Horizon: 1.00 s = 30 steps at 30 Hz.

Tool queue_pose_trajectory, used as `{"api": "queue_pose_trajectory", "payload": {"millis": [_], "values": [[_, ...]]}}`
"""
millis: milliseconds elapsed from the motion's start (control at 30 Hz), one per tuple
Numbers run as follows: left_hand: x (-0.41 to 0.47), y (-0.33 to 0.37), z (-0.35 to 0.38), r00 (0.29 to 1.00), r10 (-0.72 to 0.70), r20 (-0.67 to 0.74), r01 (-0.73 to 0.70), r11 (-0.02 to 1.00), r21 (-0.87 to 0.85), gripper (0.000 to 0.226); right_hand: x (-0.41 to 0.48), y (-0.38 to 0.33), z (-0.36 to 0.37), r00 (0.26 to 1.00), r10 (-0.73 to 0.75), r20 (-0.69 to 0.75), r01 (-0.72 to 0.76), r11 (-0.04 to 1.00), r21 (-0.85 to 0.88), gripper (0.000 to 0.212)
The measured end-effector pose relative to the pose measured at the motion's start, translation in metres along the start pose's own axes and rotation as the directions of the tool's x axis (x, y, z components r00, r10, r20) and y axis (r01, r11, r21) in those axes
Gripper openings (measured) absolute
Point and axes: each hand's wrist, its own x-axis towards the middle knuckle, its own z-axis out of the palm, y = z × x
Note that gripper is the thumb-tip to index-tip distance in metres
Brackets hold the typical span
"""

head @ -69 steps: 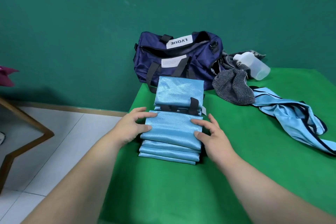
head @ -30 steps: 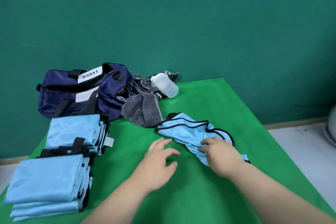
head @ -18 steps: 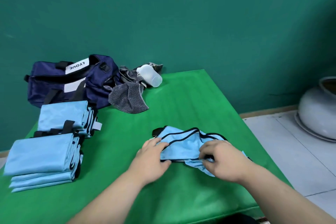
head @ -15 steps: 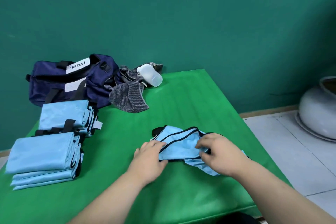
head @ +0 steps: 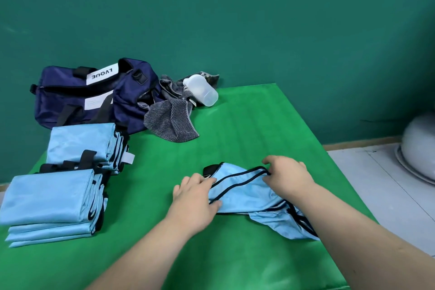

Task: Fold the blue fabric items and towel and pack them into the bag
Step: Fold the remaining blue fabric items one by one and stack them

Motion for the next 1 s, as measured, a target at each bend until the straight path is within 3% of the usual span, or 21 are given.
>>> {"api": "queue_pose_trajectory", "payload": {"millis": [200, 300, 433, 600, 800, 900, 1000], "values": [[-0.001, -0.001, 0.0, 1.0, -0.003, 0.008, 0.003, 0.999, 0.049, 0.052, 0.0, 0.008, -0.013, 1.0, 0.019, -0.021, -0.017, 0.994, 0.108, 0.039], [-0.002, 0.002, -0.003, 1.0, 0.021, 0.0, -0.021, 0.999, 0.037, 0.043, -0.008, 0.016, -0.032, 0.999, -0.02, -0.045, 0.024, 0.996, 0.088, 0.031], [-0.006, 0.008, -0.004, 0.998, 0.064, 0.028, -0.065, 0.997, 0.042, 0.049, -0.025, 0.025, -0.063, 0.992, -0.039, -0.122, 0.045, 0.998, 0.047, 0.026], [-0.009, 0.014, -0.01, 0.989, 0.14, -0.044, -0.136, 0.987, 0.085, 0.026, -0.055, 0.04, -0.104, 0.971, -0.032, -0.237, 0.042, 0.998, 0.041, 0.026], [-0.017, 0.025, -0.07, 0.941, 0.266, -0.207, -0.286, 0.956, -0.07, 0.006, -0.091, 0.065, -0.148, 0.934, 0.025, -0.358, 0.006, 0.996, 0.085, 0.019], [-0.028, 0.029, -0.131, 0.945, 0.241, -0.219, -0.292, 0.926, -0.238, 0.02, -0.106, 0.057, -0.18, 0.9, 0.02, -0.436, 0.031, 0.994, 0.109, 0.018], [-0.043, 0.035, -0.19, 0.934, 0.207, -0.291, -0.297, 0.903, -0.311, 0.016, -0.122, 0.041, -0.213, 0.863, -0.025, -0.505, 0.091, 0.99, 0.107, 0.021]]}}
